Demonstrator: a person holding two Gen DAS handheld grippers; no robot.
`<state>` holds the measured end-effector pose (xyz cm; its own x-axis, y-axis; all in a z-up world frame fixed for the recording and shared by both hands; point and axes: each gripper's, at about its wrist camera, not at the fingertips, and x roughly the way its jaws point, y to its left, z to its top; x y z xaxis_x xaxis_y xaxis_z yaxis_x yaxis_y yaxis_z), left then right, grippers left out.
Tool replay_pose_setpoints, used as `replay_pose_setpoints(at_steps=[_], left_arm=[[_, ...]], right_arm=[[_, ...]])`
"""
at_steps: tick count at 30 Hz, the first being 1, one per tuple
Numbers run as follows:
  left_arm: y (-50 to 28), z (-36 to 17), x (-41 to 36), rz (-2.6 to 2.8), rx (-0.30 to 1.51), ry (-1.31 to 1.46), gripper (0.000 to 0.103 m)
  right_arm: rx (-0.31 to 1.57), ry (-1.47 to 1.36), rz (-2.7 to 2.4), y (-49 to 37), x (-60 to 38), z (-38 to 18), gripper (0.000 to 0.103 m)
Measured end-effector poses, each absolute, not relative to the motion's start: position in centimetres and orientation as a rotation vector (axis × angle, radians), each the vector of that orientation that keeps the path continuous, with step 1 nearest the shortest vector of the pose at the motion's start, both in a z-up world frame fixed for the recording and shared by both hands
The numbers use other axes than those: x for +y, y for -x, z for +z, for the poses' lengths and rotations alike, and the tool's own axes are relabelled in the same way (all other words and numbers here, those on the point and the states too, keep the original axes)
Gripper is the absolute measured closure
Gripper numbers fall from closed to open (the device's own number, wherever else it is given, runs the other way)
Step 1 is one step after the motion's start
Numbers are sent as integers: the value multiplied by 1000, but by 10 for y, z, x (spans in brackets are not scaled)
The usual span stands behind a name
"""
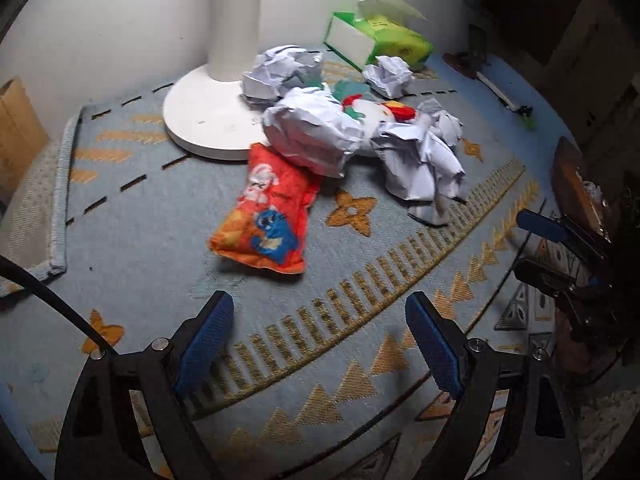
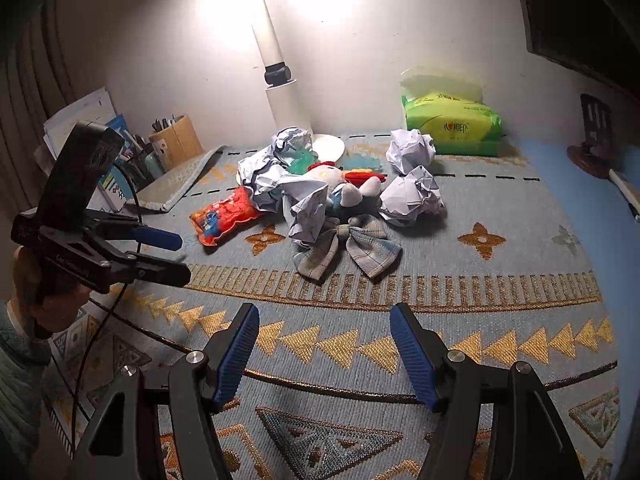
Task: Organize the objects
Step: 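Return to the desk and grasp the red snack bag with the left gripper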
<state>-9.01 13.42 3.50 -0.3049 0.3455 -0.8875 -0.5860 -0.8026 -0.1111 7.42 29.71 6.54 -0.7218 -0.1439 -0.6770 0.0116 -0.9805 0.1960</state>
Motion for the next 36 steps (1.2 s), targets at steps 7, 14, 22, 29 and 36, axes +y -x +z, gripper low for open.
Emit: replay_pose_setpoints(at_steps=[7,14,22,29,36], left_arm=[[117,28,171,2269,527,1220,16],[129,20,168,2265,380,1251,73],[69,26,109,2320,41,1357,77],[27,20,92,2412,-8,1272,77],[33,18,83,2399,-85,1241,76]], right_arm=[[-274,-1133,-2823,-74,298,64,36],[-268,-1129,-2821,-74,296,65,36],[-305,-1102,-2855,-77,302,67,36],[-338,-1324,-2762,-62,299,60,36],[-158,-1280,-2886,-15,269,91,39]])
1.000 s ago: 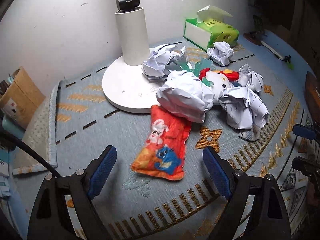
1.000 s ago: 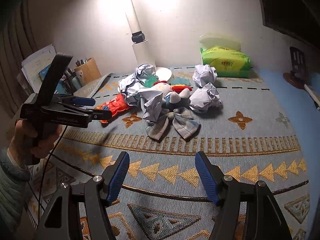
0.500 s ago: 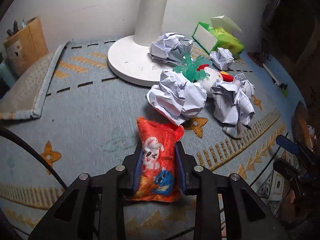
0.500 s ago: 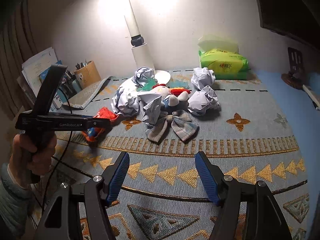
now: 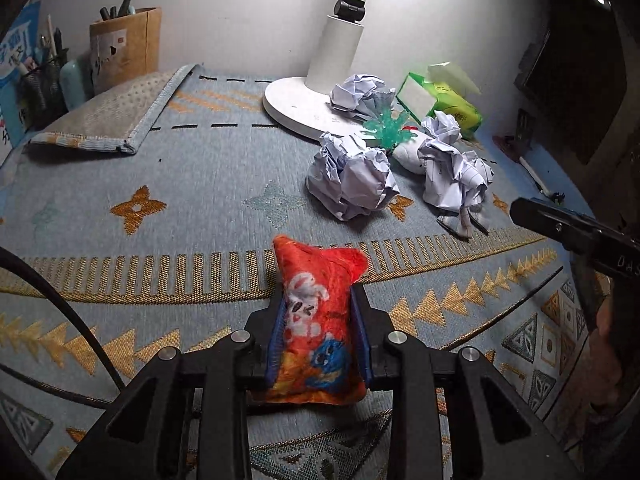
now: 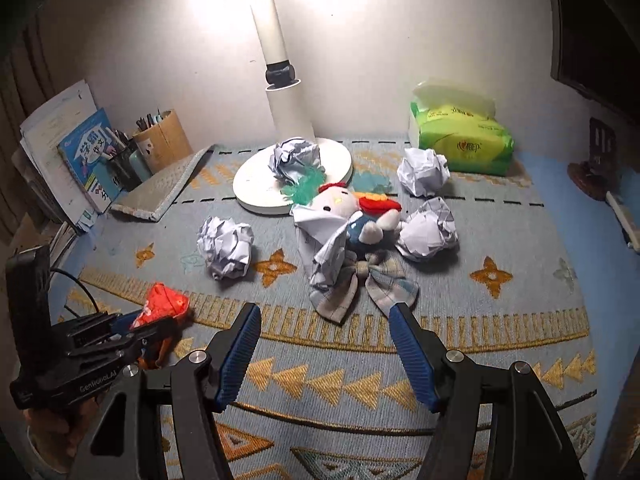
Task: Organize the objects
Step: 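Return to the desk and grasp the red snack bag with the left gripper, then grasp a crumpled paper ball with the right gripper while the left holds the red bag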
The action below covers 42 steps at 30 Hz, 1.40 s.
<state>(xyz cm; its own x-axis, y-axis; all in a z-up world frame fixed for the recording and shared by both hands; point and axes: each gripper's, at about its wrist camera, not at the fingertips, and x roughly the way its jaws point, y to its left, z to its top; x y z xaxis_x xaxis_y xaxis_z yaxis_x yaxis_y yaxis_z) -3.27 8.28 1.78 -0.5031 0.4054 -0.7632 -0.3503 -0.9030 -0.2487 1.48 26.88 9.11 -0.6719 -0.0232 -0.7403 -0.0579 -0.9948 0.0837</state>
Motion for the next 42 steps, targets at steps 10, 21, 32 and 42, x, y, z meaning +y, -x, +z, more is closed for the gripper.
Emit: replay_pose_setpoints(at_steps=[10,21,32,42], left_arm=[[30,18,79,2384,-140,1246,76],[30,17,76,2391,-141,1246,76],[24,17,83,2421,-58,1220,73],[24,18,86,2425,-33,1217,72]], right_arm=[[258,1280,2781,5,265,72,94],[491,1494,2727,-122,295,54,89],[334,1364,2801,-134,282,60,16],[252,1335,2657,-98,261,35,46]])
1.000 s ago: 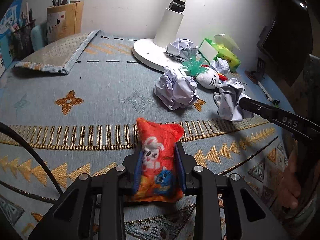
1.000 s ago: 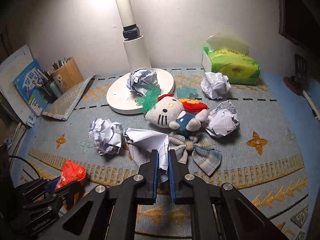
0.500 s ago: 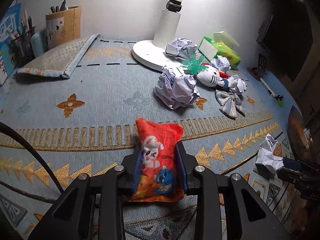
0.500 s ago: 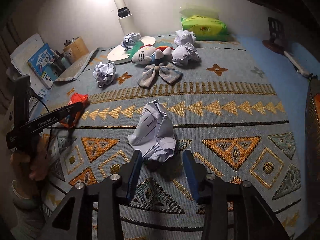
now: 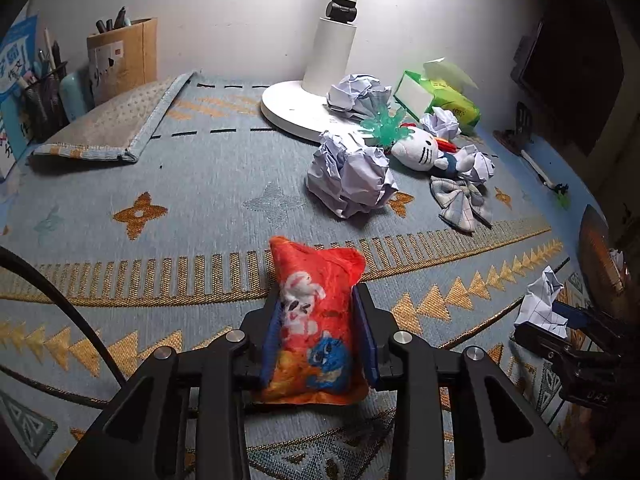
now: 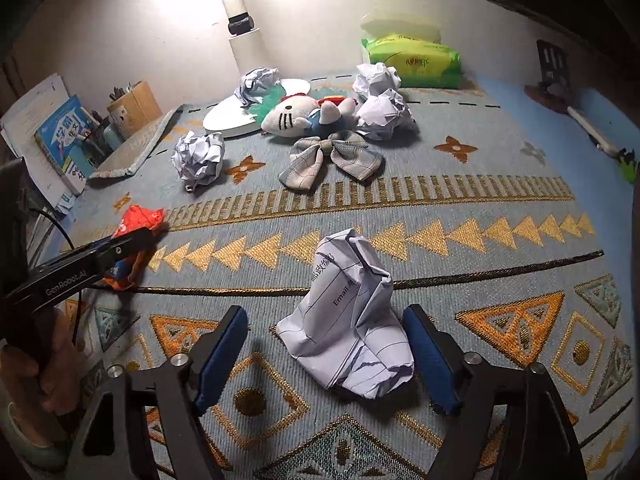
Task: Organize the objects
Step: 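Grasp a crumpled paper ball with the right gripper while the left holds the red bag, then carry the red bag and paper ball to the glass bowl and release both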
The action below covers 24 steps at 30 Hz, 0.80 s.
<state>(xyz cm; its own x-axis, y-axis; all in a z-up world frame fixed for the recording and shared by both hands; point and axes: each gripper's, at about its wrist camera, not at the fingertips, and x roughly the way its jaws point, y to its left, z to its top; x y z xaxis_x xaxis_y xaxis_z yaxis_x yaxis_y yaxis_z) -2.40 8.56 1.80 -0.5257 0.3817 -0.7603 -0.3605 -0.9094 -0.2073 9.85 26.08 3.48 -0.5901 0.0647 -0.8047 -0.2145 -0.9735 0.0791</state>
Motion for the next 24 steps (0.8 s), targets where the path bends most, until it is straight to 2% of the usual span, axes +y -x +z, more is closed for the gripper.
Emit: replay_pose_setpoints(at_steps=[3,9,13,17,24], left_arm=[[23,18,87,2426,-28,1214,72],[20,19,91,2429,9,1196,73],[14,28,95,2353,-53,1193,78],[-10,64,119,2296,-85,1087,79],[-49,143,202,2128,-74,895,79]], right_arm=[[271,1306,2680,-102,264,37,50],[407,1260,2775,-122,278,50,50],[417,1188,2795,-155,294,75,50],[364,1006,2788,-202,324,119,50],[237,659,2660,-285,393,196,49]])
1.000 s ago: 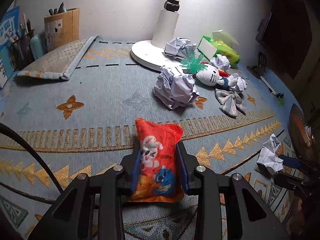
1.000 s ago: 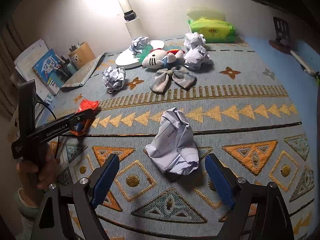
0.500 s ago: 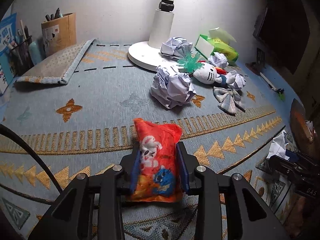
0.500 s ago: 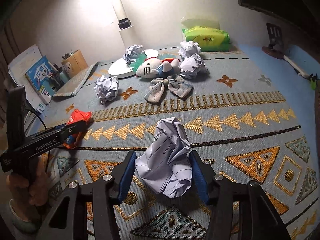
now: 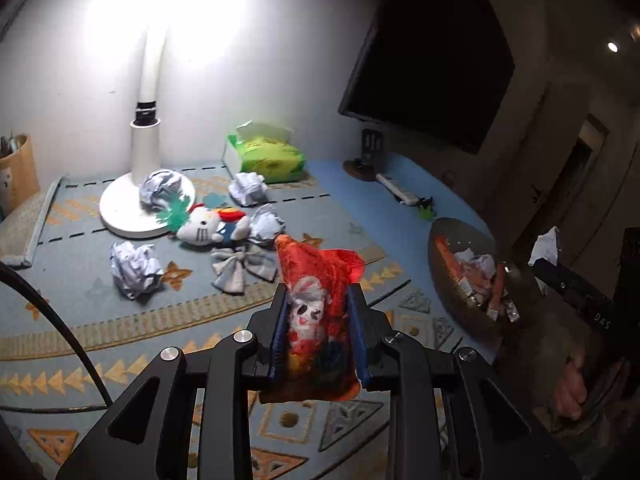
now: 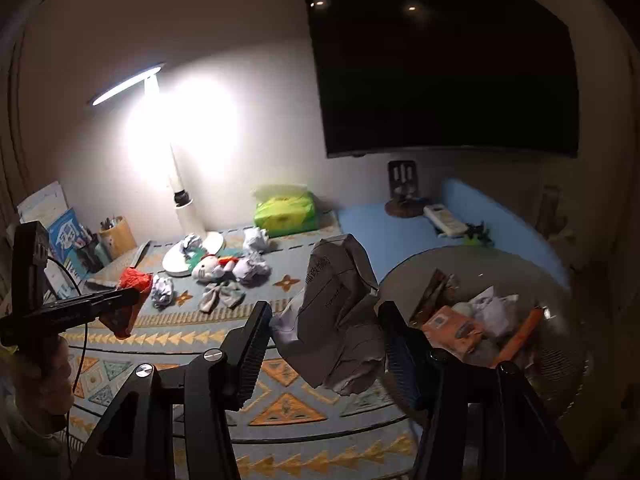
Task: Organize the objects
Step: 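Carry the red bag and paper ball to the glass bowl and release both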
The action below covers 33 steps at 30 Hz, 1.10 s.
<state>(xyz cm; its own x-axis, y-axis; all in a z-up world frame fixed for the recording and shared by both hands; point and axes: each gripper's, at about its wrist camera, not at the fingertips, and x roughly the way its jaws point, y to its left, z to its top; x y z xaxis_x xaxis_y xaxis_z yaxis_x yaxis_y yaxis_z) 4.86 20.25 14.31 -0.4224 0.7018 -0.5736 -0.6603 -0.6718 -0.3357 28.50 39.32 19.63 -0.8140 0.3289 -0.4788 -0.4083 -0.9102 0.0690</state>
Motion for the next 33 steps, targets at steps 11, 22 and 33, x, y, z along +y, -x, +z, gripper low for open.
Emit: replay_pose_setpoints(at_steps=[11,22,33], left_arm=[[-99,188,365,1839,-36,742,79],[-106,136,435,1782,-40,845,45],[-80,144,331,1909,-100,820,45]], right_arm=[[416,649,2438,-328,501,207,48],[570,713,2402,-335,532,172,25],[529,702,2502,-324,494,181,25]])
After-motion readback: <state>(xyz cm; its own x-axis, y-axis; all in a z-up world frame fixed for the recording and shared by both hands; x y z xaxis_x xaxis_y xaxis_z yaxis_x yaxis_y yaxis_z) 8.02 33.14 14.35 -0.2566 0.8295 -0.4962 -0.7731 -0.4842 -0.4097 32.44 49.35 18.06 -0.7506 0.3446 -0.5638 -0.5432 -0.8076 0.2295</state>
